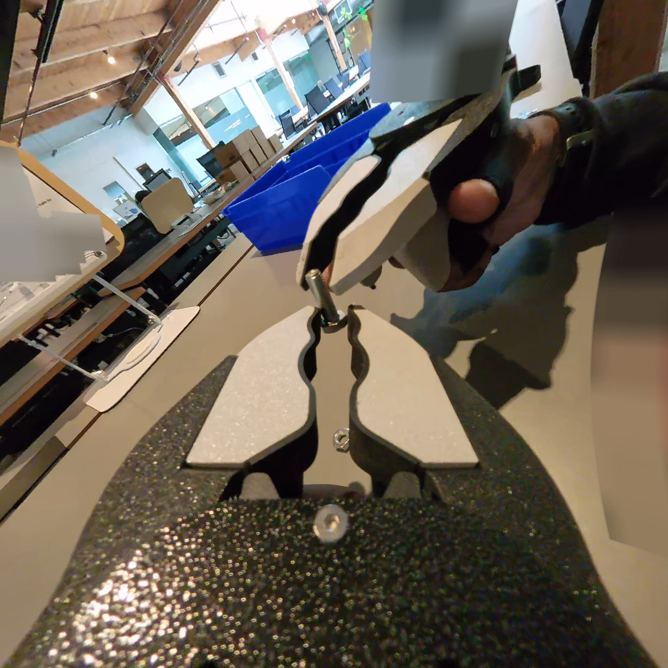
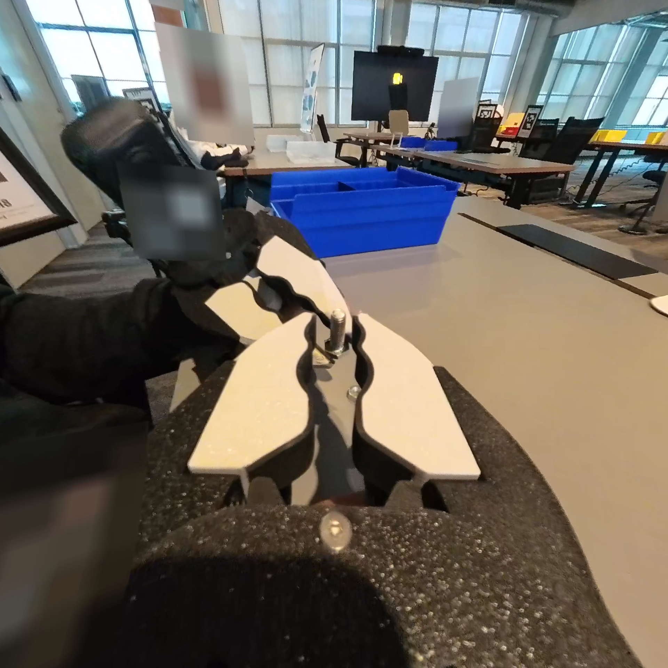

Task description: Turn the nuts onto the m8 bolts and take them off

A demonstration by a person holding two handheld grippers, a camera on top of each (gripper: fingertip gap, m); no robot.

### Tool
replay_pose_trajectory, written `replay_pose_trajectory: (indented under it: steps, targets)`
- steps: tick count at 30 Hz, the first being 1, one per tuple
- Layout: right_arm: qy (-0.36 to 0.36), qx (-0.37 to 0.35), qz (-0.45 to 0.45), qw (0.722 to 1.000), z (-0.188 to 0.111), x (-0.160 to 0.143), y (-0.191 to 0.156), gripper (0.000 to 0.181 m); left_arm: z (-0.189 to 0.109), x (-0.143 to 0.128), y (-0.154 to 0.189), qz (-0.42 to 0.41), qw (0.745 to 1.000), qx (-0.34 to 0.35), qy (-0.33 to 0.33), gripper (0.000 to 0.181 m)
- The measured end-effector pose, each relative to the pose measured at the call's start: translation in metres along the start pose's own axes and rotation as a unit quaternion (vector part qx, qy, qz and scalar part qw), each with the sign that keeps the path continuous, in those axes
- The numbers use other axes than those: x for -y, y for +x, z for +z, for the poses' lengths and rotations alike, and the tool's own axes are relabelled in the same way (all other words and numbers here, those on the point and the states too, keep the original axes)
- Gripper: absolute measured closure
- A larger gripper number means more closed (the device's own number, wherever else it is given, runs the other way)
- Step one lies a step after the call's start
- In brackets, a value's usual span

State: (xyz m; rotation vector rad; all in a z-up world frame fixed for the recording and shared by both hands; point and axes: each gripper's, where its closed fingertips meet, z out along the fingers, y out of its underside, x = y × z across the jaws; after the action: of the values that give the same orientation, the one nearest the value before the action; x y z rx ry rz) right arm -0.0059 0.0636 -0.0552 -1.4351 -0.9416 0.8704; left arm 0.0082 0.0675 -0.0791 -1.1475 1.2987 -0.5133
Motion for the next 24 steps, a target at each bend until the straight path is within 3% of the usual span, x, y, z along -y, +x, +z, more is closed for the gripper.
replay_pose_trajectory:
  steps: [3, 7, 17, 24]
  targets:
    - [-0.016, -0.009, -0.008, 1.000, 0.002, -0.005, 0.002, 0.173, 0.001, -0.001, 0.002, 0.009, 1.000, -0.001, -0.004, 0.168]
    - [-0.023, -0.013, -0.015, 1.000, 0.002, -0.007, 0.003, 0.174, 0.001, -0.001, 0.002, 0.007, 1.000, 0.000, -0.003, 0.168]
    - [0.027, 0.002, -0.023, 0.999, -0.002, 0.009, -0.004, 0.174, -0.006, 0.012, -0.003, -0.100, 0.993, -0.028, 0.052, 0.161]
    - [0.036, 0.011, -0.030, 0.999, -0.002, 0.012, -0.008, 0.174, -0.005, 0.010, 0.001, -0.093, 0.994, -0.033, 0.045, 0.160]
